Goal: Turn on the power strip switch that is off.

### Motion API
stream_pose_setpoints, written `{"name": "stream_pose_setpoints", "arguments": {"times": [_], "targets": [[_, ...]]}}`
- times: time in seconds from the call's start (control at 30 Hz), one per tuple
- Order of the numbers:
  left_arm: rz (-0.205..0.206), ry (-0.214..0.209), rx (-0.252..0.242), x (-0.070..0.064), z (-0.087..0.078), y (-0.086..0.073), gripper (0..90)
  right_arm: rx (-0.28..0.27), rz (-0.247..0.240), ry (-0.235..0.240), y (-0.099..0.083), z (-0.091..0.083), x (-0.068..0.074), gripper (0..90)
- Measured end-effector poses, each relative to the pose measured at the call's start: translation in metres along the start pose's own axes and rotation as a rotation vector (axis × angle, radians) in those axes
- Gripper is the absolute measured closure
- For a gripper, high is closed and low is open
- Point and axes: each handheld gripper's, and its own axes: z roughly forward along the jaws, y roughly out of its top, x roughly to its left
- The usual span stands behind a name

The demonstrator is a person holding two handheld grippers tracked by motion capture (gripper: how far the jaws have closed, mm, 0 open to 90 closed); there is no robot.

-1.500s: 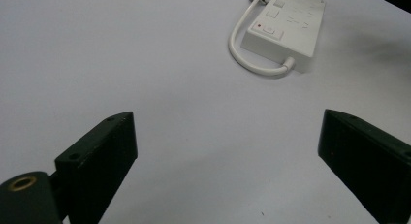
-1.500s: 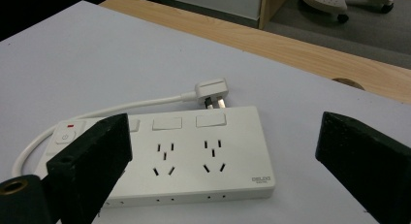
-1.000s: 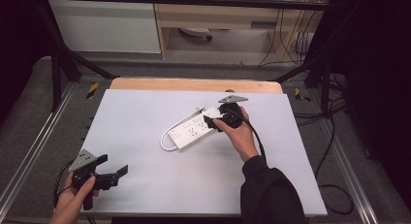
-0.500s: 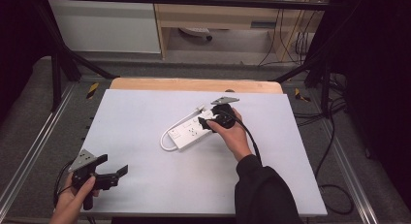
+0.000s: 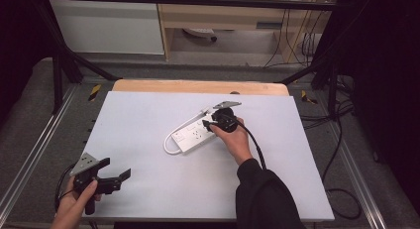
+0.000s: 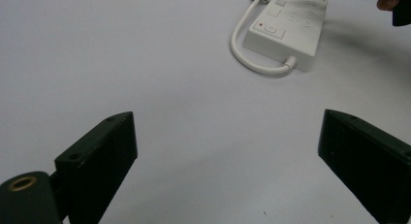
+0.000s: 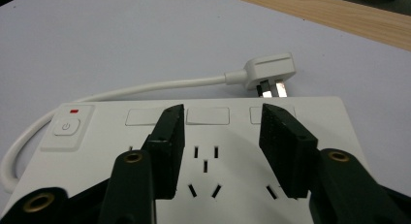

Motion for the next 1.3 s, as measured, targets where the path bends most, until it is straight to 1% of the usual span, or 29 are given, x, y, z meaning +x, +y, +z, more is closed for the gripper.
{"name": "stream_pose_setpoints", "arguments": {"times": [0.23,0.37,0.4,0.43,0.57,0.63,0.73,0.8,0.87,1.07,1.3], "targets": [[0.002,0.001,-0.001,0.000,0.000,0.000,6.8,-0.020,0.002,0.016,0.001,0.005,0.003,65.2],[0.002,0.000,0.001,0.000,0.000,0.000,6.8,-0.033,0.000,0.020,0.002,0.008,0.005,69.9],[0.002,0.001,0.002,0.000,0.000,0.000,6.8,-0.038,-0.005,0.022,0.002,0.010,0.006,73.2],[0.002,0.001,0.002,0.000,0.000,0.000,6.8,-0.038,-0.005,0.022,0.002,0.010,0.006,73.2],[0.003,0.001,0.000,0.000,0.000,0.000,6.8,-0.049,-0.015,0.010,0.004,0.014,0.009,79.2],[0.005,0.000,0.002,0.000,0.000,0.000,6.9,-0.067,-0.020,-0.014,0.006,0.016,0.011,82.7],[0.006,0.002,0.002,0.000,0.000,0.000,6.9,-0.074,-0.019,-0.020,0.007,0.017,0.011,84.3],[0.007,0.002,0.000,0.000,0.000,0.000,6.9,-0.061,-0.025,-0.019,0.007,0.021,0.013,85.7],[0.013,0.002,0.002,0.000,0.000,0.000,6.9,-0.061,-0.031,-0.018,0.007,0.022,0.014,86.2],[0.020,0.003,0.004,0.000,0.000,0.000,6.9,-0.041,-0.034,0.003,0.004,0.028,0.017,89.8],[0.027,0.000,0.002,0.000,-0.001,0.000,6.9,-0.033,-0.037,0.009,0.002,0.032,0.017,90.0]]}}
